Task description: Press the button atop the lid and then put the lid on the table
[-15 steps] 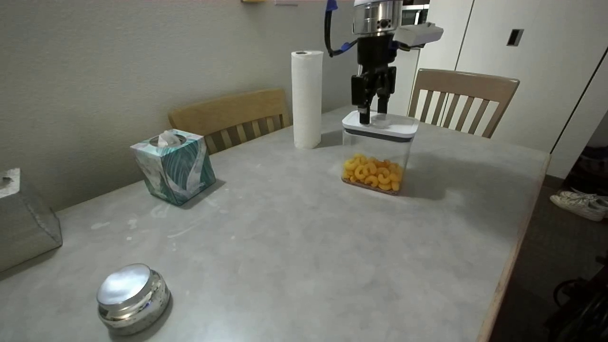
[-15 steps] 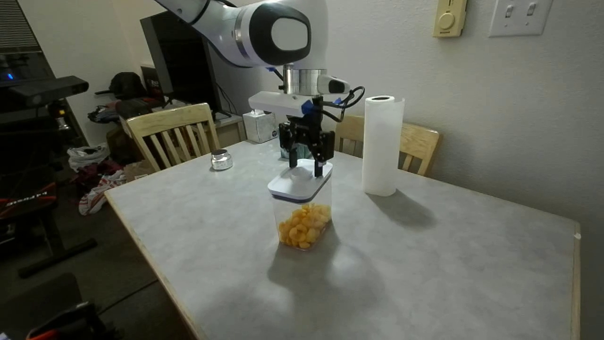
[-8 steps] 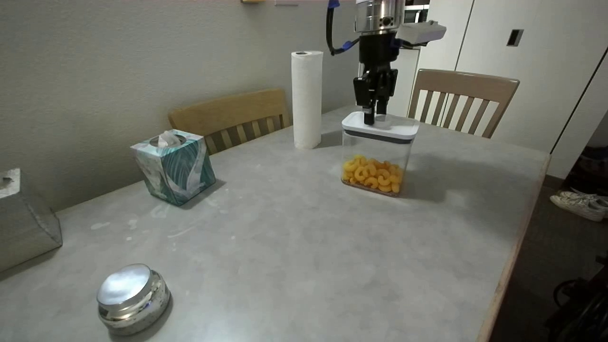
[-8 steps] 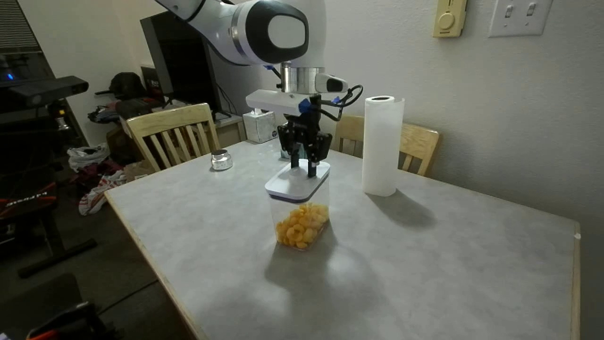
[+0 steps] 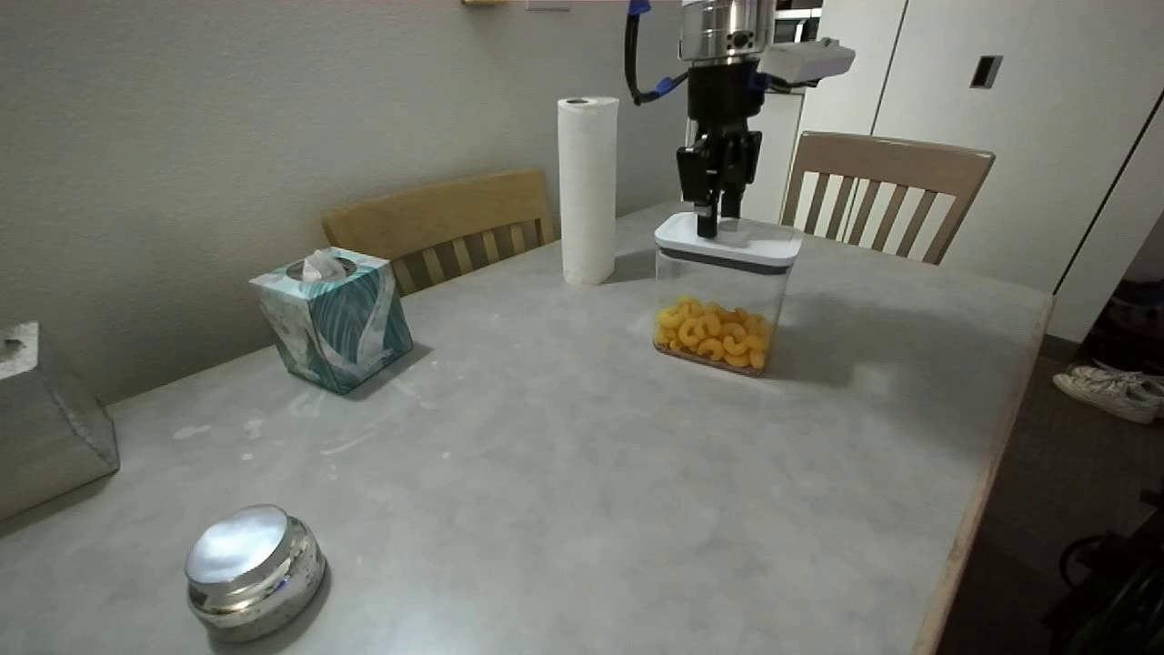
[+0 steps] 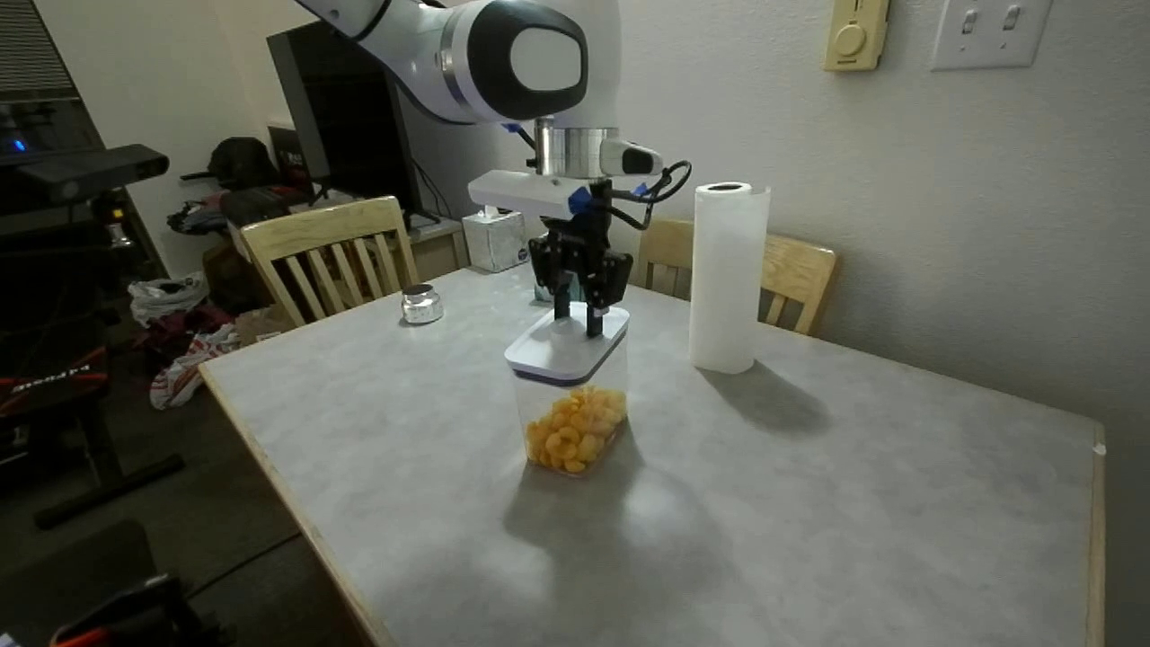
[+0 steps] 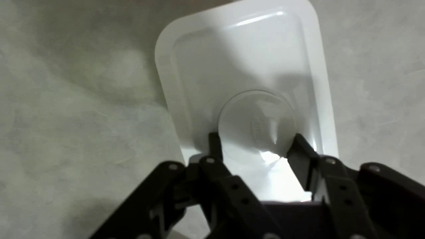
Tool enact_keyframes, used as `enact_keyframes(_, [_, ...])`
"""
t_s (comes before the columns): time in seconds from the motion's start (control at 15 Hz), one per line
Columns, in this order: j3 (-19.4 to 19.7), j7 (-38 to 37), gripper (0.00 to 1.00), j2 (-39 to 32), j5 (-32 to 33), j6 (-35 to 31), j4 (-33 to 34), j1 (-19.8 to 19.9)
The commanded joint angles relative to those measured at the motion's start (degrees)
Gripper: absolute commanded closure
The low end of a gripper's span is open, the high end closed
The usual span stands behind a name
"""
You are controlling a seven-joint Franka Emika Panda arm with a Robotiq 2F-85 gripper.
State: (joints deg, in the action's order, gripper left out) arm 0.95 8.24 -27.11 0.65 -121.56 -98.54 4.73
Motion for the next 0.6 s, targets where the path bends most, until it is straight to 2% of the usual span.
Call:
enact_keyframes(0.0, [0.53,-0.19,0.73,2.49,1.36,1.57,-0.83,-0.5])
enact_keyframes(0.53, [0.63,-0.28,0.73,4.16,6.01,6.48,3.43,-1.93])
